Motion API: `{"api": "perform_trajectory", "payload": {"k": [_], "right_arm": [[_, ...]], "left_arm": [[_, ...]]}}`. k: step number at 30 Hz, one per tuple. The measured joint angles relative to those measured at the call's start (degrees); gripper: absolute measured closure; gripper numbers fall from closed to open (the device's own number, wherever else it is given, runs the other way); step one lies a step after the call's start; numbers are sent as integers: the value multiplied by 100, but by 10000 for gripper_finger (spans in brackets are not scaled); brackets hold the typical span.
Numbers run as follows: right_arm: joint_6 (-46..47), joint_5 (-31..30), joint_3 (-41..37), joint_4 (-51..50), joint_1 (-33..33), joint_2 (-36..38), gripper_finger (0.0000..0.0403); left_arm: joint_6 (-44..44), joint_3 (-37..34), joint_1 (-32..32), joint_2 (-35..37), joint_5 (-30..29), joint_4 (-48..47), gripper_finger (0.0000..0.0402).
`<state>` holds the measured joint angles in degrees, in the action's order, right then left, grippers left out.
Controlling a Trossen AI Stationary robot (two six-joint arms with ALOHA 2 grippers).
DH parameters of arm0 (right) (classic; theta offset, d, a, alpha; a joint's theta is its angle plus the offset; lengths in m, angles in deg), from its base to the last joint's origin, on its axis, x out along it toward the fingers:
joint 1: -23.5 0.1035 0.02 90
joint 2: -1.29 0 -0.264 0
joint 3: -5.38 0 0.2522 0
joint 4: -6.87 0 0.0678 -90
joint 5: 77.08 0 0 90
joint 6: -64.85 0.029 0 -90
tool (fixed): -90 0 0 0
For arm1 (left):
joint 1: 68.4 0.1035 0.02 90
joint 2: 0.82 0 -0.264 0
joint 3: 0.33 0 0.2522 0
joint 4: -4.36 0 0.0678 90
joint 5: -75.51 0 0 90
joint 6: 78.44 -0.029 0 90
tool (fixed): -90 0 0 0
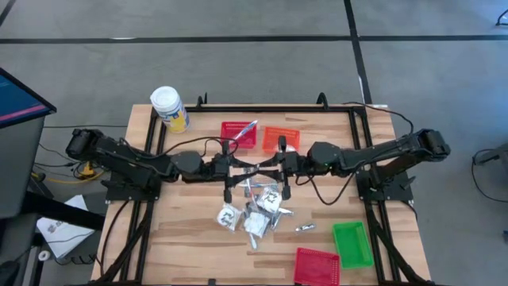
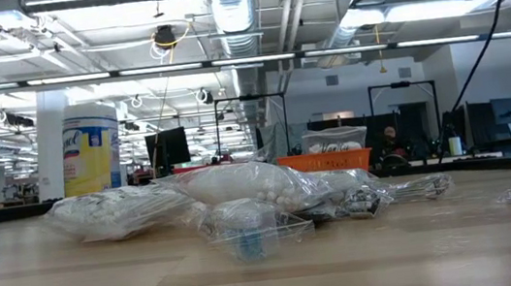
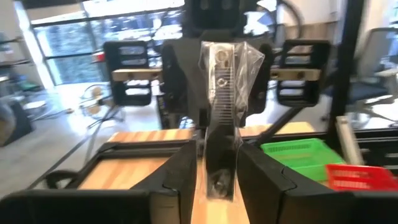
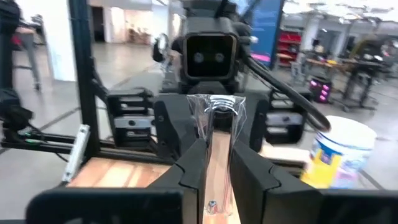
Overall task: Pick & Place Travel size toiletries
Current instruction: Put the silver nail cutter into the green bin
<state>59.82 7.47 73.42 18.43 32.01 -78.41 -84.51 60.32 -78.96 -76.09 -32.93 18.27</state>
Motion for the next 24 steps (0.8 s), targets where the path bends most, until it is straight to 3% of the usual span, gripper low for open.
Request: {"api": "perform_trajectory", "payload": {"k": [12, 24], "right_arm": [[60, -245, 0, -622, 9, 339, 354], [331, -244, 5, -1033, -12, 442, 354]], "left_arm": [[-15, 2, 4, 0, -424, -122, 250], [-120, 2, 4, 0, -421, -205, 242]]}}
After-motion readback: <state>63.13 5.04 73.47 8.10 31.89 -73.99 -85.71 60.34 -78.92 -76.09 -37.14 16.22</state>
